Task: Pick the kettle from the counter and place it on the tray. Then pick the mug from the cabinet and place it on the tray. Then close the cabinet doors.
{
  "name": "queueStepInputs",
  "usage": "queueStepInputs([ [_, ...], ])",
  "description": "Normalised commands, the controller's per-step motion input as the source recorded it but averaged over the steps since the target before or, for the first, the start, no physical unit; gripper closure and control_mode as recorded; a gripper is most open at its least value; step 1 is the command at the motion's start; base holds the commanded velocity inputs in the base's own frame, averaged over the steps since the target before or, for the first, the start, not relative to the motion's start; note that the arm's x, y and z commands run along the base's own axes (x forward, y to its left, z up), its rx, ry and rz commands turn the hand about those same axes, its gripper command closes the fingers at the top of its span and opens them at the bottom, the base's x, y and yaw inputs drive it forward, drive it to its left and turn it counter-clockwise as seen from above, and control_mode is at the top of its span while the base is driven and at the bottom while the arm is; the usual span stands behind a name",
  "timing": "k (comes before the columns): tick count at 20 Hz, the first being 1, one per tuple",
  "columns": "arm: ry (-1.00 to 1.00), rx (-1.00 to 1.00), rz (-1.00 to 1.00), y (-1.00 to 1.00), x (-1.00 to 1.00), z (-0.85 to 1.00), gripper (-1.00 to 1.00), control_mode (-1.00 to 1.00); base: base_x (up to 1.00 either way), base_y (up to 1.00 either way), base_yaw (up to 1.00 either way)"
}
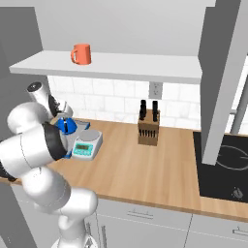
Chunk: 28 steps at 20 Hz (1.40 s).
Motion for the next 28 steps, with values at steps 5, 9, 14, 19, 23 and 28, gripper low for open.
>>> queueStepInputs([
  [5, 0.0, 0.0, 0.0, -0.3, -0.52, 0.56, -1.0, -1.0, 0.0, 0.0, 0.0],
  [9, 0.01, 0.0, 0.05, -0.25, -0.42, 0.65, -1.0, -1.0, 0.0, 0.0, 0.0],
  [14, -0.17, -0.04, 0.04, -0.14, -0.56, 0.52, -1.0, -1.0, 0.0, 0.0, 0.0],
  [19, -0.07, -0.01, 0.0, -0.04, -0.39, 0.67, -1.0, -1.0, 0.0, 0.0, 0.0],
  [23, -0.01, 0.0, 0.0, -0.03, -0.22, 0.69, -1.0, -1.0, 0.0, 0.0, 0.0],
  [28, -0.13, 0.0, -0.09, -0.07, -0.05, 0.71, -1.0, -1.0, 0.0, 0.0, 0.0],
])
